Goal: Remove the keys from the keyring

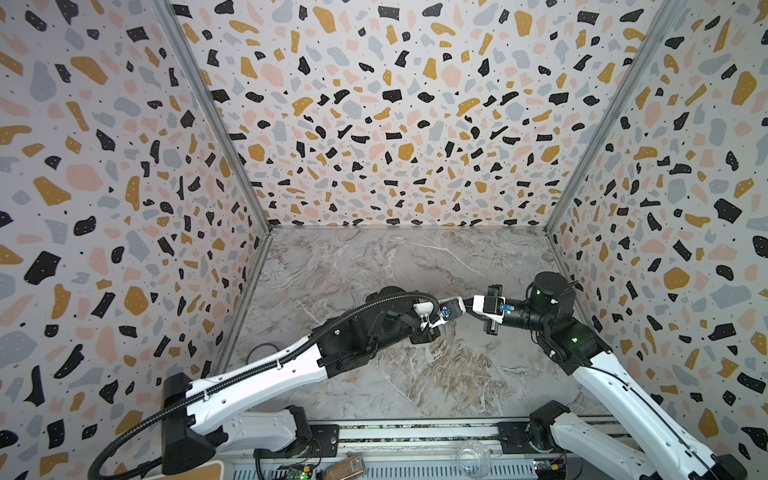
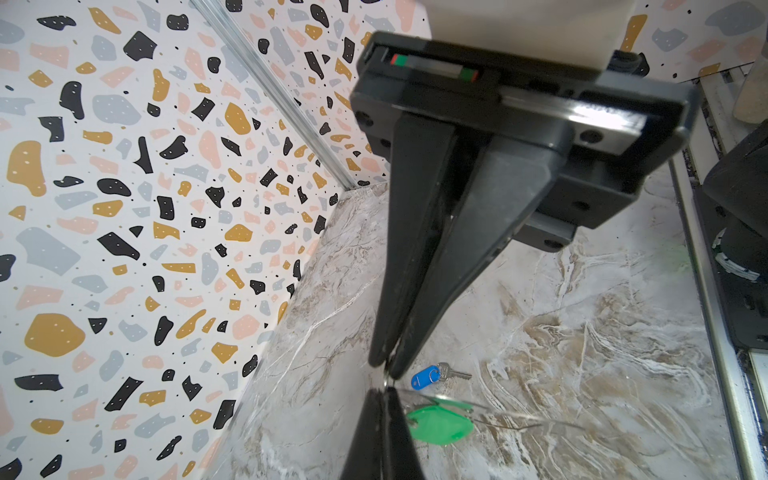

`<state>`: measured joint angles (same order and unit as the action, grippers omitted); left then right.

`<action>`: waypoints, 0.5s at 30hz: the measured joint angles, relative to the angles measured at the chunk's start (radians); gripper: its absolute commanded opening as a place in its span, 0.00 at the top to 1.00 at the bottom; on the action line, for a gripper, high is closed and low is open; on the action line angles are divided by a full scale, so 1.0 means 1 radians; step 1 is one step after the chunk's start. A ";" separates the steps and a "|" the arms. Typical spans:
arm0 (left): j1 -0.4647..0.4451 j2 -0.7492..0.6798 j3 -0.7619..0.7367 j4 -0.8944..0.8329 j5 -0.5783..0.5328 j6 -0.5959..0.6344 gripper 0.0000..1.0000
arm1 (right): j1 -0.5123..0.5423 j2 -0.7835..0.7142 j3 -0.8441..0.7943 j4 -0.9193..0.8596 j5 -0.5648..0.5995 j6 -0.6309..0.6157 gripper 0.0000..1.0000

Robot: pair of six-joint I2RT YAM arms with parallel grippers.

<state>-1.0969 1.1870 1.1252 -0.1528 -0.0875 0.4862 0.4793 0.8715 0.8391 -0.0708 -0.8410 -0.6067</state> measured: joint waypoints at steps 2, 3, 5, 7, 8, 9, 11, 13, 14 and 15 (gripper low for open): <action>0.000 0.000 0.000 0.000 0.000 0.000 1.00 | 0.000 0.001 0.000 0.000 0.000 -0.001 0.93; 0.000 0.000 0.000 0.000 0.000 0.000 1.00 | 0.000 0.002 0.000 0.000 0.000 -0.001 0.91; 0.000 0.000 0.000 -0.002 0.000 0.000 1.00 | 0.000 0.005 0.000 0.000 0.002 -0.001 0.89; 0.000 0.000 0.000 -0.003 0.003 0.000 1.00 | 0.000 0.009 0.000 -0.002 0.008 -0.003 0.88; 0.000 0.000 0.000 -0.003 0.005 0.000 1.00 | 0.000 0.011 0.000 -0.003 0.011 -0.003 0.88; 0.000 0.000 0.000 -0.003 0.007 0.000 1.00 | 0.001 0.012 0.000 -0.004 0.016 -0.004 0.88; 0.000 0.000 0.000 -0.003 0.008 0.000 1.00 | 0.001 0.013 0.000 -0.005 0.026 -0.005 0.88; 0.000 0.000 0.000 -0.003 0.008 0.000 1.00 | 0.001 0.012 0.000 -0.005 0.031 -0.006 0.90; 0.000 0.000 0.000 -0.003 0.008 0.000 1.00 | 0.002 0.012 0.000 -0.005 0.032 -0.007 0.91; 0.000 0.000 0.000 -0.003 0.008 0.000 1.00 | 0.003 0.012 0.000 -0.006 0.034 -0.008 0.92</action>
<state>-1.0969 1.1870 1.1252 -0.1555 -0.0795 0.4866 0.4820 0.8837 0.8391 -0.0765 -0.8074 -0.6151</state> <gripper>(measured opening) 0.047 0.094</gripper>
